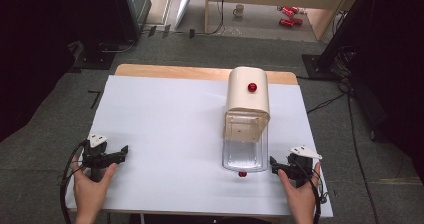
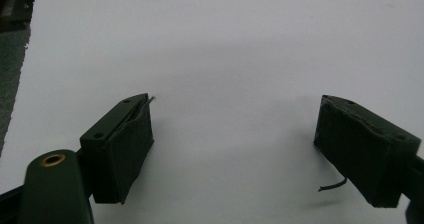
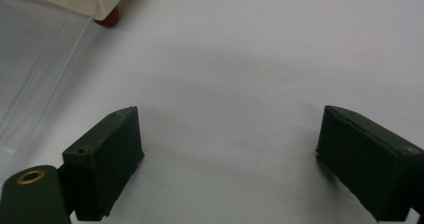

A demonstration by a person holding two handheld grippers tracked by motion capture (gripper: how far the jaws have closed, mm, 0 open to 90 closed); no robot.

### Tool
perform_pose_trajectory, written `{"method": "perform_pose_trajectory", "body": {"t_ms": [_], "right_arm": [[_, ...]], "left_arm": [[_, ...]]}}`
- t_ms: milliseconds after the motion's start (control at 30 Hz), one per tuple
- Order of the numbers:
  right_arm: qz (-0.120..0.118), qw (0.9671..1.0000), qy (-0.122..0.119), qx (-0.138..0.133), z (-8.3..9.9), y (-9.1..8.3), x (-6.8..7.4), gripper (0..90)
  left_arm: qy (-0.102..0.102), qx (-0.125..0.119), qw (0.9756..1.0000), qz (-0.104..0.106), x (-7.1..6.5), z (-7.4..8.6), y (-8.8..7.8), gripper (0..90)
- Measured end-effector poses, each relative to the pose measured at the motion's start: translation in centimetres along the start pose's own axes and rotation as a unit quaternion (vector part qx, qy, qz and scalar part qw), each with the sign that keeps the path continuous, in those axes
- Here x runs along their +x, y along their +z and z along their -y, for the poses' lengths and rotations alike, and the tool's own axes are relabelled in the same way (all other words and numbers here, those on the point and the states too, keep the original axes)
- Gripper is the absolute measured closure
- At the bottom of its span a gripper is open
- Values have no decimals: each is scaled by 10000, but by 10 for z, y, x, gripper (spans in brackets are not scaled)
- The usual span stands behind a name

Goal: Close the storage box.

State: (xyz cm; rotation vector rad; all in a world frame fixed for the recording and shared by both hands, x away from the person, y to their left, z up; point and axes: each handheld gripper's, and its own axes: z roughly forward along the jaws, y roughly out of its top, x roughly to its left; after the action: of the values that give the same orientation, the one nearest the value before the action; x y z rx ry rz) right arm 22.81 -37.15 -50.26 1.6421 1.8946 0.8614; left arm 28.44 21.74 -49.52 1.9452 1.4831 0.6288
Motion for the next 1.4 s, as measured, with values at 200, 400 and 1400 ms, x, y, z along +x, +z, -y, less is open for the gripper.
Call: {"method": "perform_pose_trajectory", "body": {"t_ms": [200,400,1400], "right_arm": [[129,9998,145,-53,2,-4,2,151],[246,9993,240,-145,17,-25,24,237],[-771,9963,-112,-362,27,-68,95,510]], "left_arm": [[-2,-8,10000,1,0,0,0,156],[2,-11,10000,-5,0,0,0,156],[38,7,10000,-23,-1,0,0,156]]}}
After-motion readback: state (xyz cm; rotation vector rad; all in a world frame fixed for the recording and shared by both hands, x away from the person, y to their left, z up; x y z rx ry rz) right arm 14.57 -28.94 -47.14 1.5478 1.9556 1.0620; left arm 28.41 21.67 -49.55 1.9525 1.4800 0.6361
